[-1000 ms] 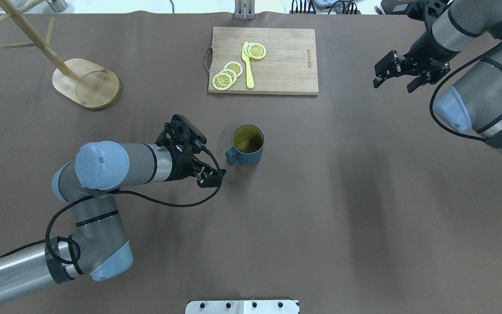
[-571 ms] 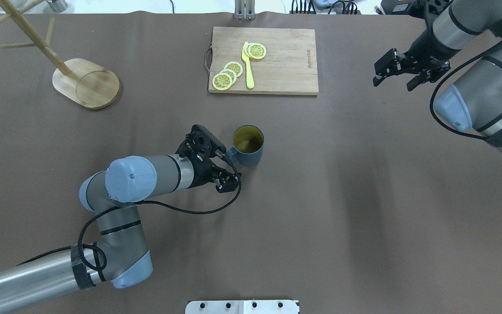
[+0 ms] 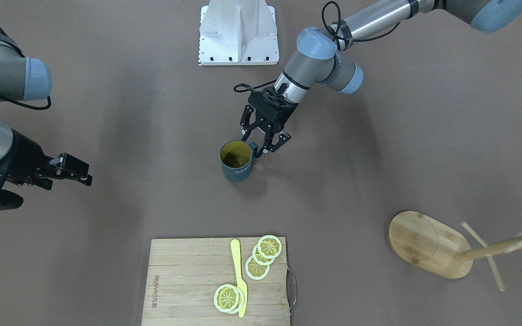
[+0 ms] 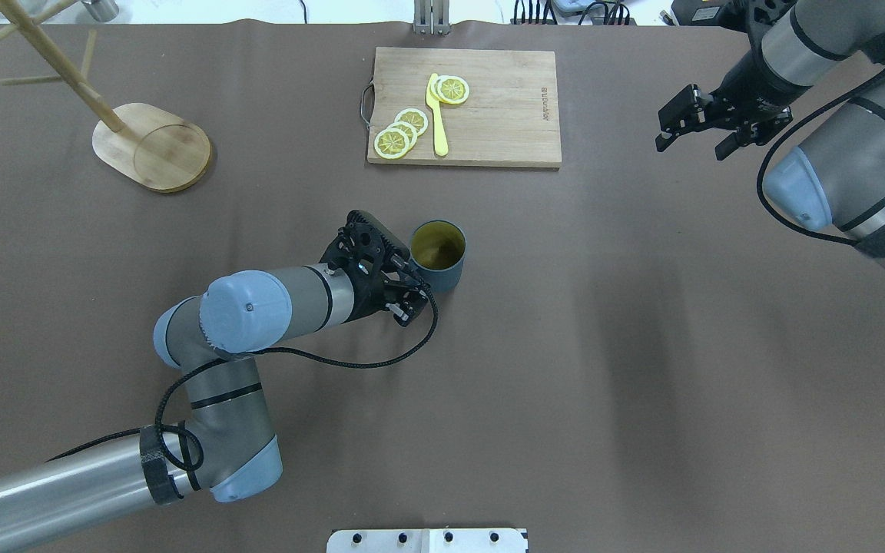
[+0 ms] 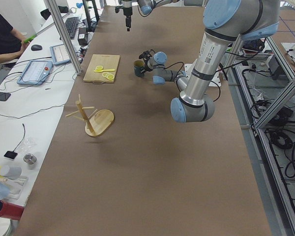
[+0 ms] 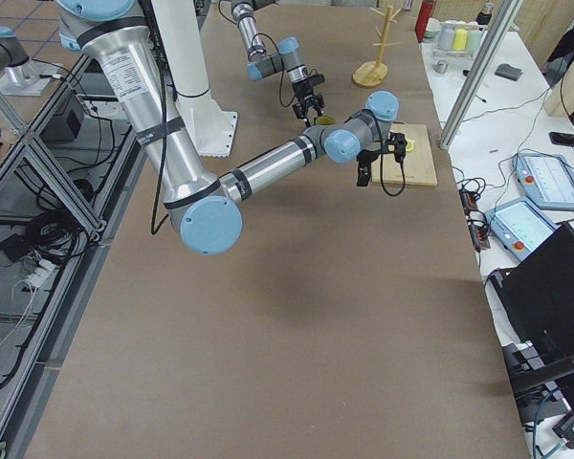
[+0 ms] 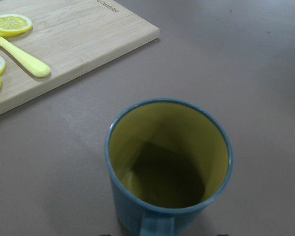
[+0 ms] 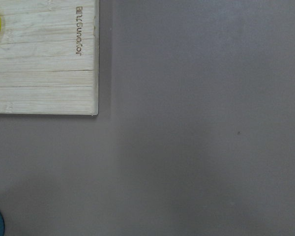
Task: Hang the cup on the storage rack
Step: 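Grasp the blue-green mug by its rim with the left gripper, then lift the mug and carry it toward the wooden rack with the left gripper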
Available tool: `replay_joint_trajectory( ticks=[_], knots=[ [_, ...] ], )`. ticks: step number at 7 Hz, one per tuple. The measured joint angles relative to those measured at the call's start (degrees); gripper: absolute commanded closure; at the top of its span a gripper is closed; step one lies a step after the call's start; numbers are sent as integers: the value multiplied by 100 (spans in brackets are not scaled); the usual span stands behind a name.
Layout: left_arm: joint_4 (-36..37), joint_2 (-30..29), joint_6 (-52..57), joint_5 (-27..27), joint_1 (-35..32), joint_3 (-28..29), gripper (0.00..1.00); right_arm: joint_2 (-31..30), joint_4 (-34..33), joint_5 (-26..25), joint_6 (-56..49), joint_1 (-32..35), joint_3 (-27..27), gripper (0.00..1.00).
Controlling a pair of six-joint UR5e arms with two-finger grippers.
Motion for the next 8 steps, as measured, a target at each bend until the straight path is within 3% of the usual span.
replay_joint_trajectory(
  ticks=[1, 5, 8],
  knots=[
    [0, -8, -8, 3, -28, 41, 100, 3, 2, -3, 18, -3, 0, 0],
    [-12, -31, -400, -86, -410, -47, 100, 13, 59, 0, 320, -23, 73, 0],
    [-47, 36, -1736, -1162, -1276, -493, 100, 8, 57, -5, 362, -23, 241, 0]
  ],
)
